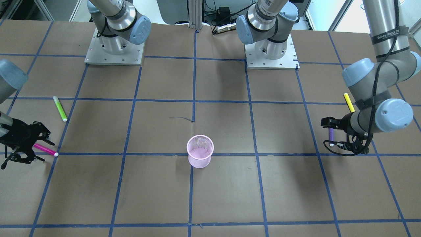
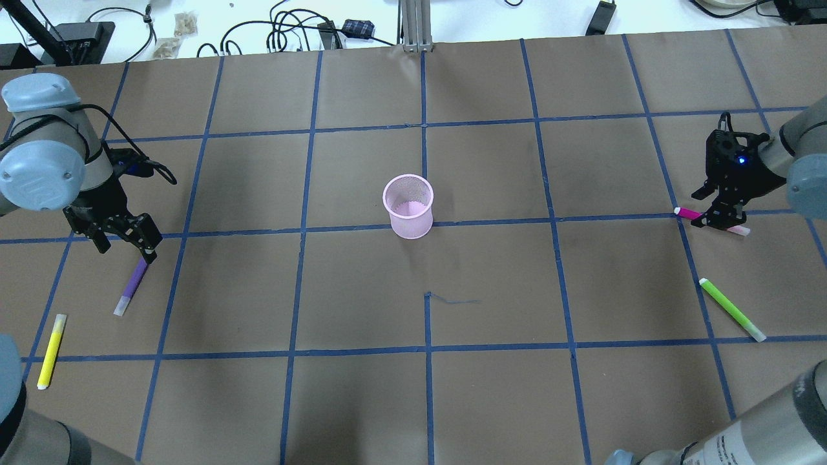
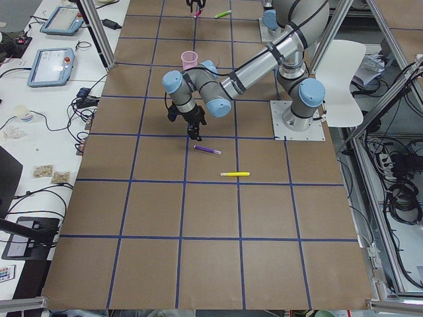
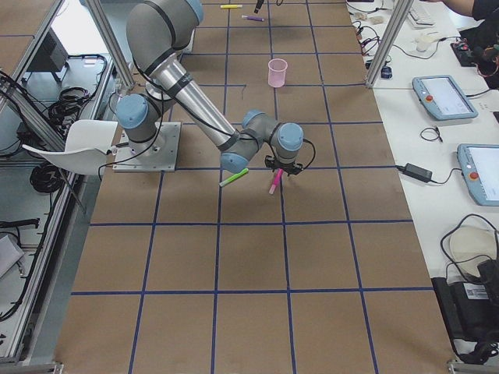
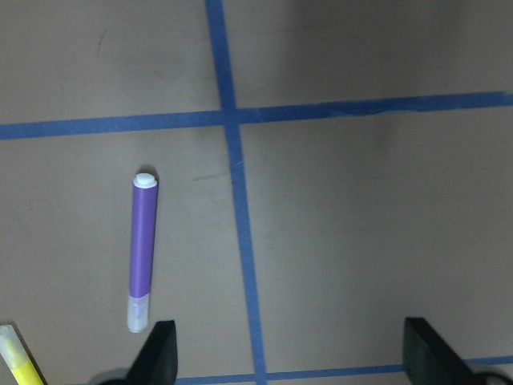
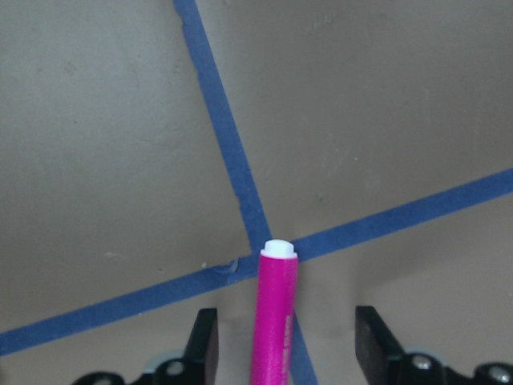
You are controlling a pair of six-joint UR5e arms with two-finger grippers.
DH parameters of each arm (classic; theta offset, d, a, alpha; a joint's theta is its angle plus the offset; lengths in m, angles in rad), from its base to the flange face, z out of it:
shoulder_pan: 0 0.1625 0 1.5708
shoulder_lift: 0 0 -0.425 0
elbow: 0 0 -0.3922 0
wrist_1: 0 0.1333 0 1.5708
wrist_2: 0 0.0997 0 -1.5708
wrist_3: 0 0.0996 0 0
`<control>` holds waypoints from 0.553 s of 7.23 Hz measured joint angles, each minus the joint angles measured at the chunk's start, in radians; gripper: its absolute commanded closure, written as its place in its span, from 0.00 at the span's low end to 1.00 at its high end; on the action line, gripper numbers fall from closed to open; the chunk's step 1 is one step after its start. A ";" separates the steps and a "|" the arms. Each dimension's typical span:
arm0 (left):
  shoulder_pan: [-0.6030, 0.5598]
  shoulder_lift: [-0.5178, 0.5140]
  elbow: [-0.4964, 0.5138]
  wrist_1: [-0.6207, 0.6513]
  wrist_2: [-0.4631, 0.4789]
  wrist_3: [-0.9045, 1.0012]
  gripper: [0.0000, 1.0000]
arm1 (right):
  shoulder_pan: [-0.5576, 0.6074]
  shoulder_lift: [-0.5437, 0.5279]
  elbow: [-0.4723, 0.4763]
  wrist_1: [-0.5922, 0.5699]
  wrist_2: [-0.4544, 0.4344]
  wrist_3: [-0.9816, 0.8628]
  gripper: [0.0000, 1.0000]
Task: Insert purple and pink pens into pink cup
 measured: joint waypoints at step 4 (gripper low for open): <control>-0.003 -0.120 0.012 0.152 0.048 0.070 0.00 | -0.004 -0.001 0.016 -0.018 0.026 0.001 0.65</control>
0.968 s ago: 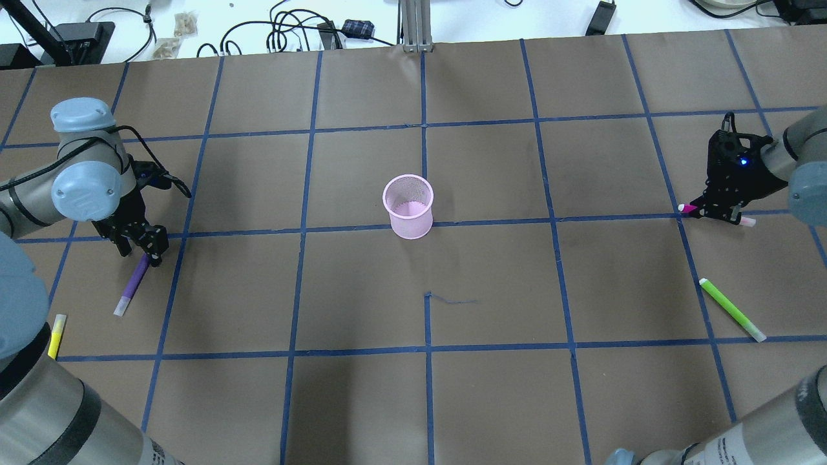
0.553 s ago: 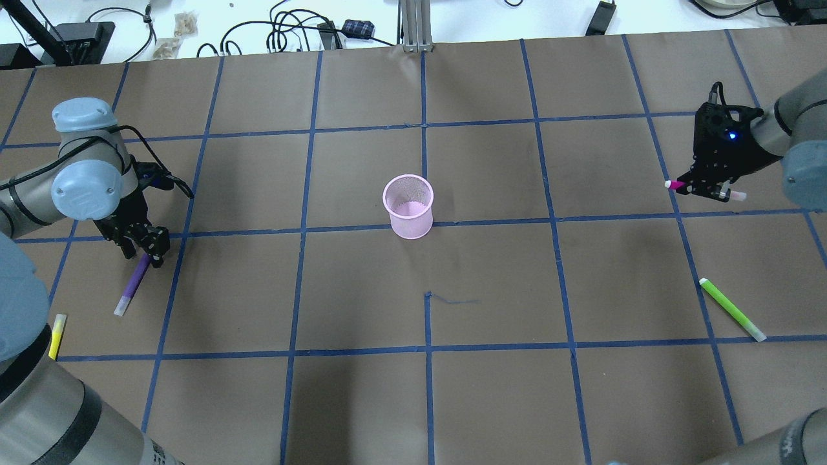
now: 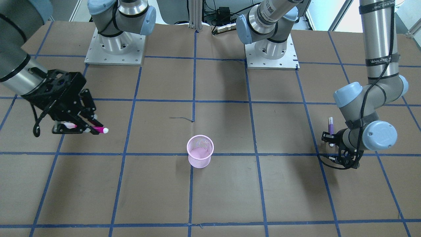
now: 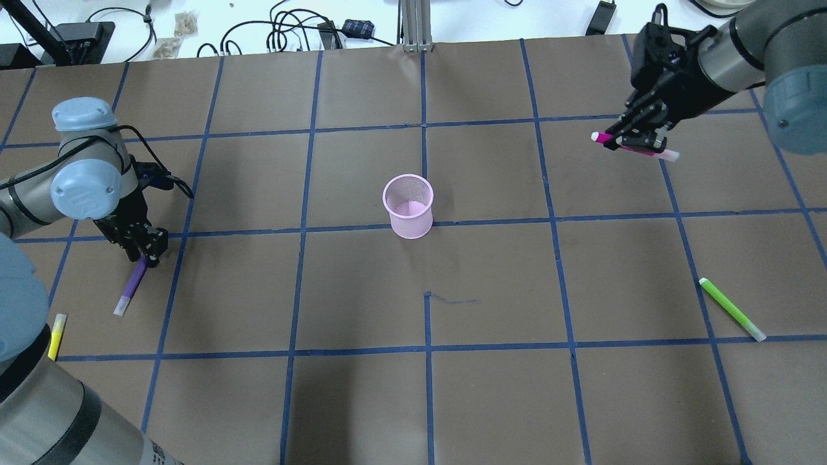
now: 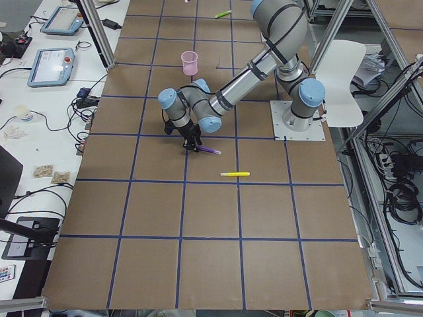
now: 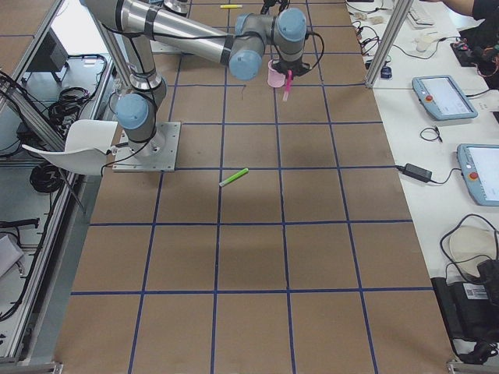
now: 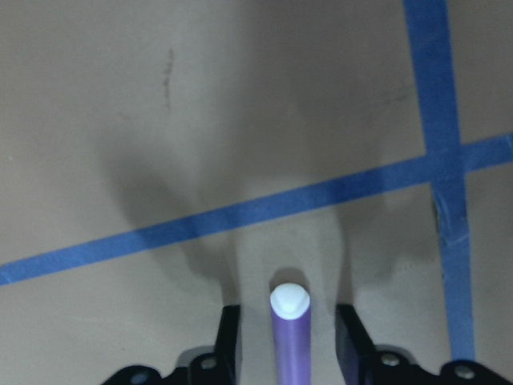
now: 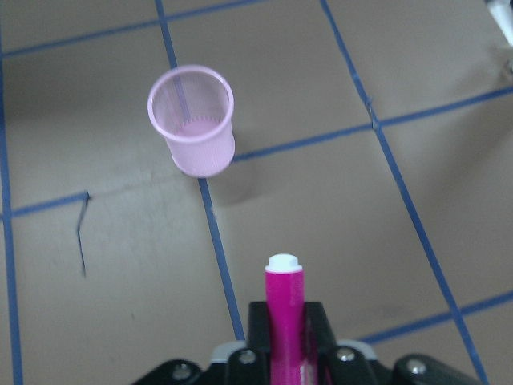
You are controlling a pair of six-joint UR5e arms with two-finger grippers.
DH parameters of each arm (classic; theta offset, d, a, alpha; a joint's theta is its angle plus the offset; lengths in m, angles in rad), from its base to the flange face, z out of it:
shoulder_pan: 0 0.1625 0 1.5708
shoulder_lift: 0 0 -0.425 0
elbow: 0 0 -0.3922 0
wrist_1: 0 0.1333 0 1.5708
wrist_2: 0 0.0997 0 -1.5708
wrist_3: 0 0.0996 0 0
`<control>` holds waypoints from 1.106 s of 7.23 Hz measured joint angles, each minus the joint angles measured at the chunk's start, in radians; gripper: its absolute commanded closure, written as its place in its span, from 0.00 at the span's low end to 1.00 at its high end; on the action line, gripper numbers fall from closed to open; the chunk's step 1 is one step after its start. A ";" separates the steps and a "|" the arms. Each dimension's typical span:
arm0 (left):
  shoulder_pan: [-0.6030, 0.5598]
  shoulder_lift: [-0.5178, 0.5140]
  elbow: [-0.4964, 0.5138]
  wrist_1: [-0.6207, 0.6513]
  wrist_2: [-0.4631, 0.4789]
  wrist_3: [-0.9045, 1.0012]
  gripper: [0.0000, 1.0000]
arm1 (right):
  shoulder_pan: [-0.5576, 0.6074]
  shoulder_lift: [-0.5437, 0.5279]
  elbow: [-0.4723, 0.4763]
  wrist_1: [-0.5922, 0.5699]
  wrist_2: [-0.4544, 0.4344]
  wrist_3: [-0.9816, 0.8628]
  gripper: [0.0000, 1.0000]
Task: Insert purple and pink pens into pink cup
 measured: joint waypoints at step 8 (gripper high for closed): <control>-0.002 0.049 0.043 -0.026 -0.022 0.009 1.00 | 0.210 0.277 0.214 -0.825 0.628 0.340 0.98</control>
